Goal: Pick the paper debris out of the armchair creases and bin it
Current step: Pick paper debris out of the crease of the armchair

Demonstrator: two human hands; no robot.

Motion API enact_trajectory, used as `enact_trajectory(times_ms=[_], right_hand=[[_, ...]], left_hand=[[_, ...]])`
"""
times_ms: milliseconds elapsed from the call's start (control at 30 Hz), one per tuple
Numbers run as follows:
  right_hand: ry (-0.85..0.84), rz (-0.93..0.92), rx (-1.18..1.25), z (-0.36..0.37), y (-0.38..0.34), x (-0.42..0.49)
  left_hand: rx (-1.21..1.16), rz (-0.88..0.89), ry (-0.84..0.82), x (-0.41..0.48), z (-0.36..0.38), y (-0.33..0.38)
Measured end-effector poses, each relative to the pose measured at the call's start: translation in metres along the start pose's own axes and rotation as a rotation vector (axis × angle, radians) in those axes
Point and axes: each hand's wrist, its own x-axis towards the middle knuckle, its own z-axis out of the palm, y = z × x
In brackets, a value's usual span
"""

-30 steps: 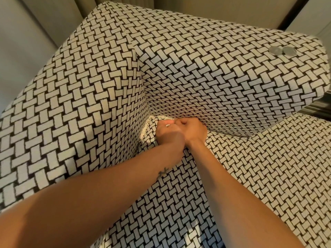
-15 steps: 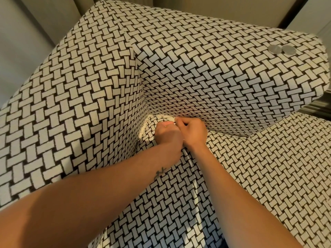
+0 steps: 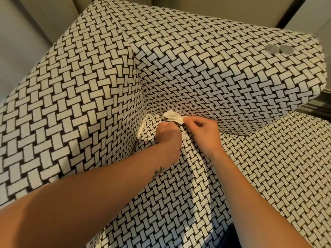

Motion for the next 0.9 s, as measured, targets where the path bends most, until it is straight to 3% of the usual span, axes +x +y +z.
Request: enact_trajectory(times_ms=[167, 333, 533, 667, 900], right_hand=[[-0.064, 0.059, 0.138, -0.011, -0.008, -0.007], [-0.068, 0.084, 0.123, -0.011, -0.011, -0.011], [-0.065, -0.060, 0.012, -0.015, -0.012, -0.019], [-0.048, -0.137, -0.073, -0.021, -0.010, -0.025], [0.048, -0.040, 0.003, -0.027, -0.017, -0.037]], left_hand=[[-0.018, -0.074, -0.037, -0.001, 0.000, 0.006], [-0.174, -0.083, -0.119, -0.005, 0.003, 0.004], [-0.362, -0.197, -0.200, -0.012, 0.003, 0.007], [-0.313, -0.193, -0.255, -0.022, 0.003, 0.005], [-0.229, -0.167, -0.402, -0.032, -0.004, 0.009]])
